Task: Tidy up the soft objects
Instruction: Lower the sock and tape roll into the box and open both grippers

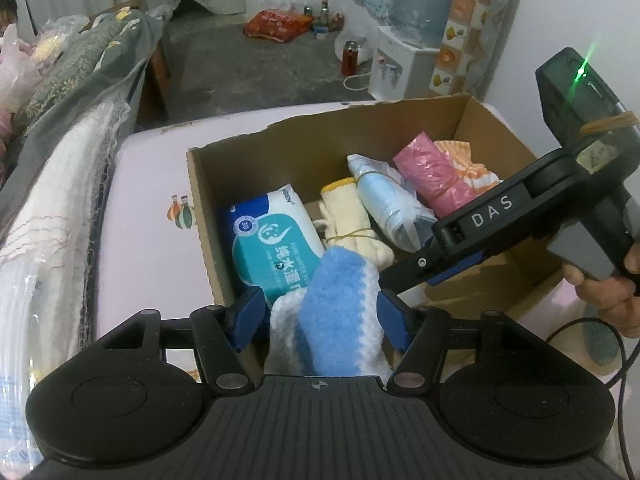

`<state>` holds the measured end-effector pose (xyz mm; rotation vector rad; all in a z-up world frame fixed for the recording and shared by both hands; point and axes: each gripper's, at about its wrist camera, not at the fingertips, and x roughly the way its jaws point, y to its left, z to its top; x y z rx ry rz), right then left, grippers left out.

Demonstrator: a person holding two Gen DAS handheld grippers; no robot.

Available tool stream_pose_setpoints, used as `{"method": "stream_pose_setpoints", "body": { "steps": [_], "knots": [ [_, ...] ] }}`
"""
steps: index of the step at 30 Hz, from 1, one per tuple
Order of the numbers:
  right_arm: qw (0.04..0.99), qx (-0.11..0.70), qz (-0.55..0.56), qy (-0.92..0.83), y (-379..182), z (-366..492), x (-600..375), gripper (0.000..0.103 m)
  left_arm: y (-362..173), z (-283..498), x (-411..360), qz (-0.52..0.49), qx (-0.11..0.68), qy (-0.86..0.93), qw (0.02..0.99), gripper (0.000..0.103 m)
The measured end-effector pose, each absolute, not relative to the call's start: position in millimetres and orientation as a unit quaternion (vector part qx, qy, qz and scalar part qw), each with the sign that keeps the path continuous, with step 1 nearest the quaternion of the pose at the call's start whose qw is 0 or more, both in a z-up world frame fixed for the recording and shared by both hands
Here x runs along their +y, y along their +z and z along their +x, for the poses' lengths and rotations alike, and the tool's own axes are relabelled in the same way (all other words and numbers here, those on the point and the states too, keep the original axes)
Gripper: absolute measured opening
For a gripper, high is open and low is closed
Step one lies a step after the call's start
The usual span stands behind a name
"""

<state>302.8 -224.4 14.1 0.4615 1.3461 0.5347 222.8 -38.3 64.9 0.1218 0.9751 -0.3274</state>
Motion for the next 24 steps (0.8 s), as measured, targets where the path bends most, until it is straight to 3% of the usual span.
{"method": "stream_pose_setpoints", "body": {
  "steps": [24],
  "knots": [
    [0.75,0.584,0.227,0.213,24.7,279.6,-238.5,0.05,106.9,152.2,-13.7,0.011,0.424,-0.147,0.894,0.063]
  ]
}}
